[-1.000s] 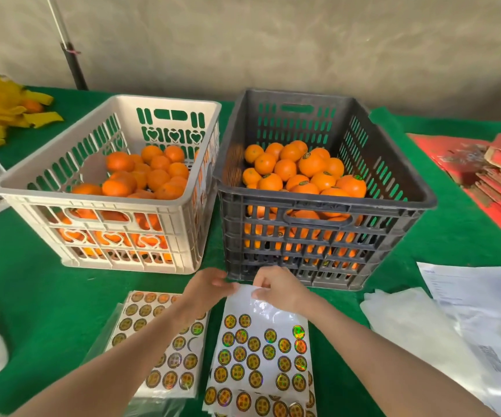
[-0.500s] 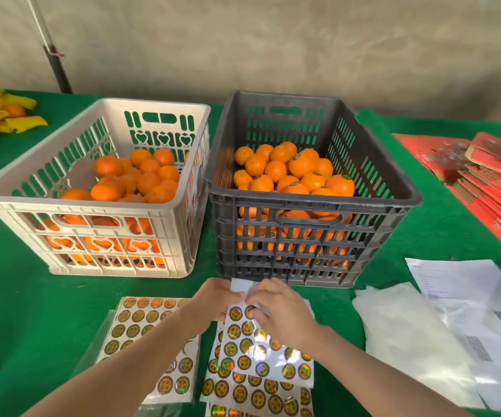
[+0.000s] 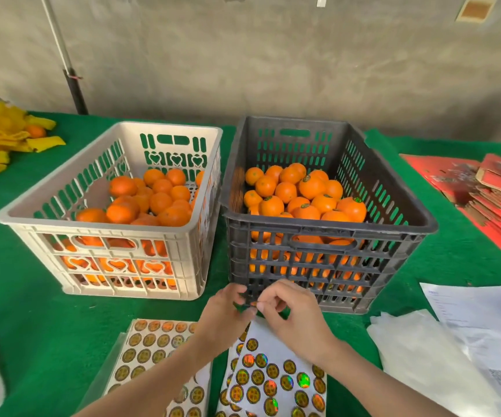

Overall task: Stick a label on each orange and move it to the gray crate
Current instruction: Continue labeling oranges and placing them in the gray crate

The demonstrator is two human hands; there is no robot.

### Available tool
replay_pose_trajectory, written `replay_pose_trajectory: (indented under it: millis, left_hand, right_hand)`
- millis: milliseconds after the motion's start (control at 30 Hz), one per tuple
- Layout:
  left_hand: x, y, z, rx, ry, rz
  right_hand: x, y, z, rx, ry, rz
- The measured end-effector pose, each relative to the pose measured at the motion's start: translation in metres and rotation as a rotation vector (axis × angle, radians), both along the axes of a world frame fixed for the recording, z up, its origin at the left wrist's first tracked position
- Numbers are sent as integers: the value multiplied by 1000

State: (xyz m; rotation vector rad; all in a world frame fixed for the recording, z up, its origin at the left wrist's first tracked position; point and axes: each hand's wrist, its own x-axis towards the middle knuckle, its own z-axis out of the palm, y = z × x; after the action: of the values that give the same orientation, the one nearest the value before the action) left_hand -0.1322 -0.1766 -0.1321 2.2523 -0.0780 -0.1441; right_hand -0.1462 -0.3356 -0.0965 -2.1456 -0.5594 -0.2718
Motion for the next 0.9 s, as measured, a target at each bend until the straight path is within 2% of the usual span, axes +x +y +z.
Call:
replay_pose_trajectory:
  millis: [67, 133, 267, 333, 433, 533, 600, 700, 833, 900]
  left_hand:
    - [1, 19, 27, -123, -260, 45]
    - [3, 43, 59, -182, -440, 74]
    - [21, 91, 104, -256, -563, 204]
    - [33, 112, 117, -292, -566, 235]
    - [54, 144, 128, -251, -605, 291]
    - [84, 177, 132, -190, -548, 384]
    - [107, 195, 131, -80, -480, 419]
    - [143, 205, 124, 153, -299, 298]
    - [190, 186, 112, 592, -56, -54]
    - [210, 173, 106, 693, 31, -183]
  right_hand:
    - [2, 18, 26, 40, -139, 53]
    - [7, 38, 55, 86, -294, 97]
    - [40, 80, 109, 171, -517, 178]
    - [69, 99, 129, 128, -523, 177]
    - [117, 128, 145, -145, -331, 146]
    - [164, 152, 140, -513, -153, 201]
    - [187, 166, 131, -670, -129, 239]
    - [205, 179, 113, -684, -104, 214]
    - [216, 183, 98, -642, -35, 153]
    - [220, 182, 96, -634, 4, 124]
